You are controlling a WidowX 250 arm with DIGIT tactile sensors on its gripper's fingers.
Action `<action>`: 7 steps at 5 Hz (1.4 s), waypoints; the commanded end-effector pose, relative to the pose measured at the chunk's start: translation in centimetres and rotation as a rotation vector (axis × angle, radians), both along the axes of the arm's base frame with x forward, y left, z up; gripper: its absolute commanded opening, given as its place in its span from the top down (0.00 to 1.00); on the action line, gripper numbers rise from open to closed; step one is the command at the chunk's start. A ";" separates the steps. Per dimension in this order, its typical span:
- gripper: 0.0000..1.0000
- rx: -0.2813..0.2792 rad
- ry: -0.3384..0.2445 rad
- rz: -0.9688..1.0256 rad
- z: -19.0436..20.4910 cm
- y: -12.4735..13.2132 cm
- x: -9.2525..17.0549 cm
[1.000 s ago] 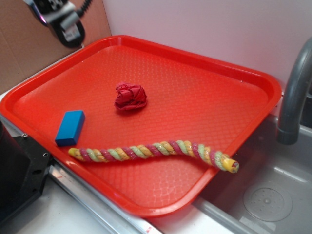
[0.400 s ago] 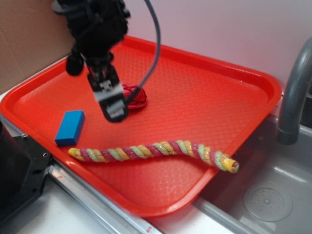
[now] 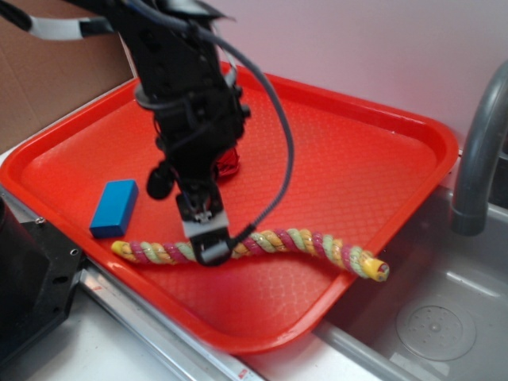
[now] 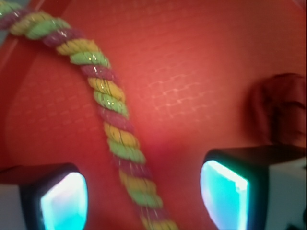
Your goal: Grab the multicolored rope.
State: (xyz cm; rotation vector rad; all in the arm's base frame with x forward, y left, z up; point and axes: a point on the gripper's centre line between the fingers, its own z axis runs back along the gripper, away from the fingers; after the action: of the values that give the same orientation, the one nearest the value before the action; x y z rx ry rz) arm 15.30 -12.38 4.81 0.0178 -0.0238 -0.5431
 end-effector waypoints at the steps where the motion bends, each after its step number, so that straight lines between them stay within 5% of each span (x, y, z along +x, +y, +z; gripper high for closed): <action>1: 0.06 0.027 0.033 -0.007 -2.8 -0.1 0.2; 2: 0.66 0.025 0.057 -0.003 -3.6 0.3 0.8; 3: 1.00 0.023 0.044 -0.008 -3.3 0.3 0.9; 5: 1.00 0.039 0.043 0.021 -0.9 1.4 1.5; 6: 1.00 -0.005 0.093 0.088 3.8 3.3 2.6; 7: 1.00 -0.060 0.043 0.259 8.4 6.3 3.2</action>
State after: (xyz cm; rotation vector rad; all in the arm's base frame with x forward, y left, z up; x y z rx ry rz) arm 18.51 -6.22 11.75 -0.0355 0.0638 -0.2932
